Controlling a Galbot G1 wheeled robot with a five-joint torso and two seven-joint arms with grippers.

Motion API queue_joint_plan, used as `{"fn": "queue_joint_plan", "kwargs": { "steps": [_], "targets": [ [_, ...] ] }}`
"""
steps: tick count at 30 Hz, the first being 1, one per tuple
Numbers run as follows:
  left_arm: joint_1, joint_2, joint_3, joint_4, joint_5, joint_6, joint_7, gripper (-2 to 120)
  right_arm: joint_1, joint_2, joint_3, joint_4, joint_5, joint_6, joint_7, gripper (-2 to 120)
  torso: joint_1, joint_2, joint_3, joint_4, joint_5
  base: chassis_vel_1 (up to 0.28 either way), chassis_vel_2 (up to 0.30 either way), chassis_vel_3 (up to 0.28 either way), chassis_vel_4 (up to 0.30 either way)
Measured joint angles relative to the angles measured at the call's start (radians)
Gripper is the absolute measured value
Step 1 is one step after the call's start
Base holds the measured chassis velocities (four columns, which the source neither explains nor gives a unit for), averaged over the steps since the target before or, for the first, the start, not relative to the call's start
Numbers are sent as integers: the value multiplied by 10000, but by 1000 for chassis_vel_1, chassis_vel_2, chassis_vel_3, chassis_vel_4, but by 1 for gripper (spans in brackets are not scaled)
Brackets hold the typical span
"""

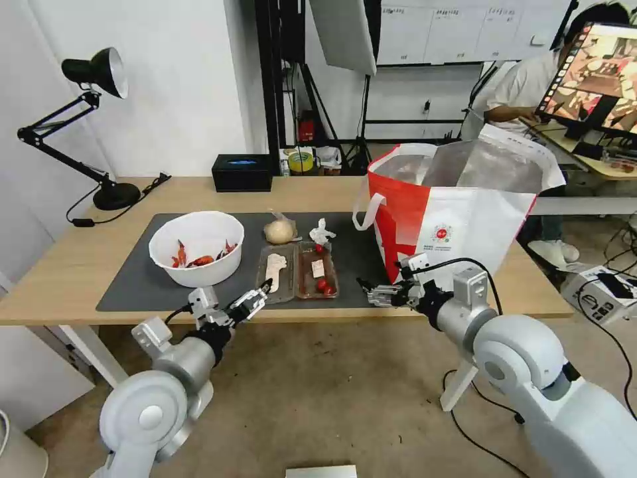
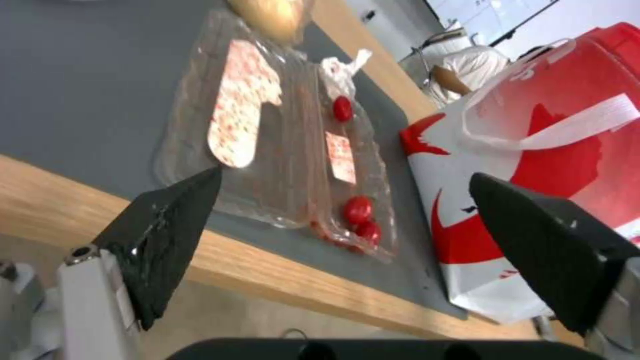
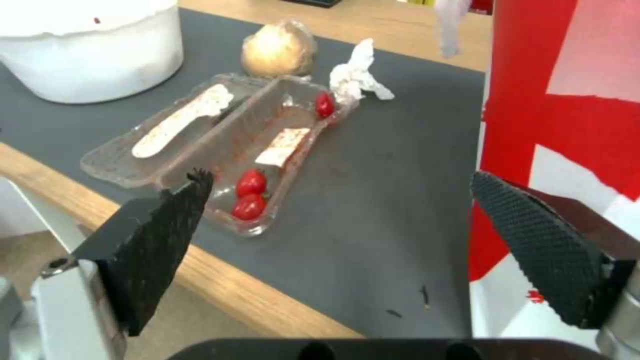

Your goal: Pick up the trash from the table and place it into the takeout bag.

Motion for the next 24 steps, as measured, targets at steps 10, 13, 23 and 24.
{"fn": "queue_joint_plan", "kwargs": {
  "steps": [10, 13, 23, 24],
  "targets": [
    [-453, -133, 227, 105, -1486, 349, -1221, 100, -41, -2, -21, -19, -53, 109, -57, 100, 0, 0, 0, 0, 0, 0, 0, 0, 0],
    [-506, -158, 283, 91, -1701, 409, -1484, 100, -46, 5, -58, -68, -78, 140, -57, 100, 0, 0, 0, 0, 0, 0, 0, 0, 0],
    [-814, -211, 709, 234, -1816, 462, -1974, 100, -182, 20, 33, -134, -340, 194, -111, 100, 0, 0, 0, 2, 0, 0, 0, 0, 0],
    [-814, -211, 709, 234, -1816, 462, -1974, 100, -182, 20, 33, -134, -340, 194, -111, 100, 0, 0, 0, 2, 0, 0, 0, 0, 0]
  ]
}}
